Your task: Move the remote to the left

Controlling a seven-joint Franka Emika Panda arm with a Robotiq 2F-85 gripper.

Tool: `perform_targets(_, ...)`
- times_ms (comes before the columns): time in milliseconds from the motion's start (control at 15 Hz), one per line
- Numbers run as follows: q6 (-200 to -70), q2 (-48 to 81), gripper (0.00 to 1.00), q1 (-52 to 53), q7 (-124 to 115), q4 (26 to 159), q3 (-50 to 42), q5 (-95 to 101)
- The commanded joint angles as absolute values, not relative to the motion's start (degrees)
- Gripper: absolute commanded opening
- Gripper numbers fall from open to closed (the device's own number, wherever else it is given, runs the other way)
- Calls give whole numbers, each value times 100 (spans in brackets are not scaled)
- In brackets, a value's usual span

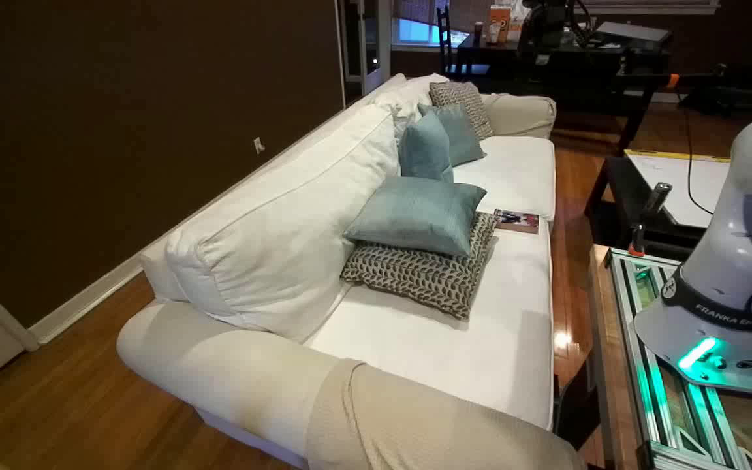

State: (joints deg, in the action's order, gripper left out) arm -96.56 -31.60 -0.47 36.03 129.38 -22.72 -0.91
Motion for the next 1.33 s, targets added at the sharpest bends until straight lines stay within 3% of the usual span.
perform_targets(0, -9638, -3111, 100, -236, 3686, 12921, -2128, -176)
perform_targets(533, -9621, -2949, 100, -280, 3630, 12813, -2206, -239)
perform_targets(1267, -12386, -988, 100, -1360, 2442, 12300, -2528, -183)
